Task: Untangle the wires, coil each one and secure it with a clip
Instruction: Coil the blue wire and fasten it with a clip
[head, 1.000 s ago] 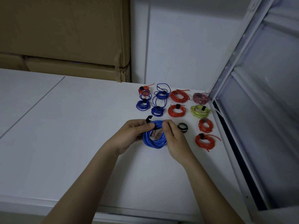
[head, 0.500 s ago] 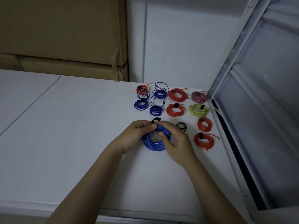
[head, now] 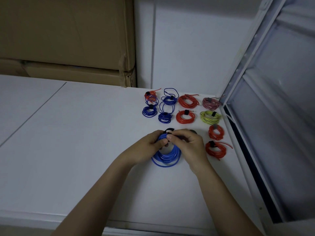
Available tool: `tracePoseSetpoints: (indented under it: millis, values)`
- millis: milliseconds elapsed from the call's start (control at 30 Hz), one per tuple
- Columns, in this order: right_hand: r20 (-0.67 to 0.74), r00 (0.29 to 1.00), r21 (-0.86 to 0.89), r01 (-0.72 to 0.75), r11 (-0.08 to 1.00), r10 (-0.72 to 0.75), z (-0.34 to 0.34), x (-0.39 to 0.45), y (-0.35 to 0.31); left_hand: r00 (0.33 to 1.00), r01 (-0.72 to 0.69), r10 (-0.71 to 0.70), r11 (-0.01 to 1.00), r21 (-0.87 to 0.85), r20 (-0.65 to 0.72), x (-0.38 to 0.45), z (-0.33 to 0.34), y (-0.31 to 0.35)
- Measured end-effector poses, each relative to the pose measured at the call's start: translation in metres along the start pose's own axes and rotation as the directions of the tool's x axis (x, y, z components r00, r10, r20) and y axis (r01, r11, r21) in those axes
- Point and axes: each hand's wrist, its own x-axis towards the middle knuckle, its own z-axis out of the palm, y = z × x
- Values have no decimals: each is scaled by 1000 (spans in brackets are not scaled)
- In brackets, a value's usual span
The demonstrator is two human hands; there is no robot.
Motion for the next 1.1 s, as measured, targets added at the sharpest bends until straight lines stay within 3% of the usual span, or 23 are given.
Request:
tracePoseSetpoints:
  millis: [100,233,367,533,800,1100]
  values:
    - [28,998,9,-57,998,56,-3,0,-4,997,-75,80,975,211,-19,1,0,1]
    - [36,992,18,-121,992,120,-6,0,-7,994,-110,110,932,345,19,4,2,2]
    - [100,974,40,-206,978,201,-9,4,-11,980,-193,196,908,371,31,3,6,-1]
    - [102,962,49,-259,965,253,-16,4,-12,952,-219,285,887,406,-111,-3,18,-3]
    - [197,950,27,-253,967,243,-20,5,-13,891,-356,449,783,510,-67,-8,18,-11]
    - [199,962,-3,-187,982,184,-23,4,-13,867,-389,492,770,506,-81,-7,15,-19]
